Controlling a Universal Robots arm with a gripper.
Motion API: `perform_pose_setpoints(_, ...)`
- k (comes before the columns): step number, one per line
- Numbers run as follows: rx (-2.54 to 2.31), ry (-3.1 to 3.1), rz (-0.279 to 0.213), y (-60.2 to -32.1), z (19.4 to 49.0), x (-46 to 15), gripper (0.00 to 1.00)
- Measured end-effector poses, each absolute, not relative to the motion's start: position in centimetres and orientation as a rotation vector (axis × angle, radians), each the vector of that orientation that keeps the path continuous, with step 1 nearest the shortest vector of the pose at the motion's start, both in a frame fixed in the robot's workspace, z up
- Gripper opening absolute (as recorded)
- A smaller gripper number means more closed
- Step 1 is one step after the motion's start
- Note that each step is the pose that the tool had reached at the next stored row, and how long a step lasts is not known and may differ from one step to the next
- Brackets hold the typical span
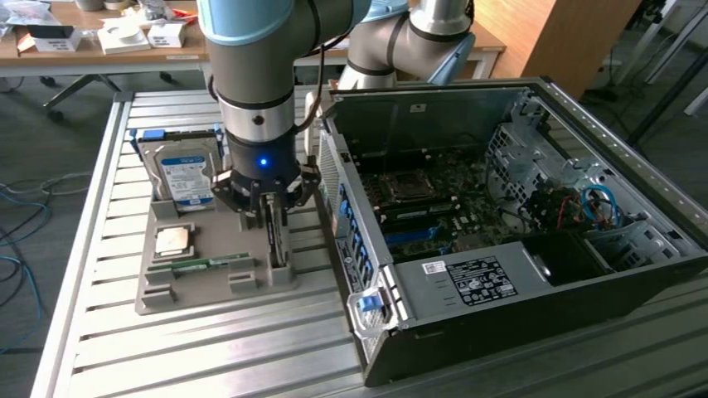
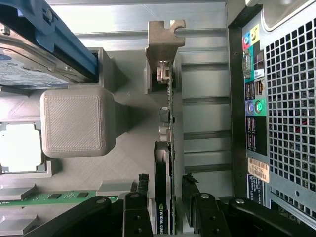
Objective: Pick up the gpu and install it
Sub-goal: 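Pick up the gpu and move the gpu toward the slot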
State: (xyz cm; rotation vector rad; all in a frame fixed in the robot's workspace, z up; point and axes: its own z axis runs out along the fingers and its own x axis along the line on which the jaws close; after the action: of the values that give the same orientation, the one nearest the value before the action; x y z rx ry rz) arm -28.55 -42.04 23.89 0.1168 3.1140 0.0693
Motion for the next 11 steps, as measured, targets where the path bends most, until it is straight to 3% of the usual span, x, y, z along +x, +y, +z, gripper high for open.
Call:
perform_pose_setpoints(5,0.117,3.114,0.069,-42.04,23.88,-28.55,0.40)
perform_pose_setpoints(7,0.117,3.114,0.069,-42.04,23.88,-28.55,0.39)
perform_pose_setpoints(8,0.117,3.114,0.069,-42.04,23.88,-28.55,0.32)
perform_pose_setpoints(11,0.117,3.114,0.069,-42.04,23.88,-28.55,0.32)
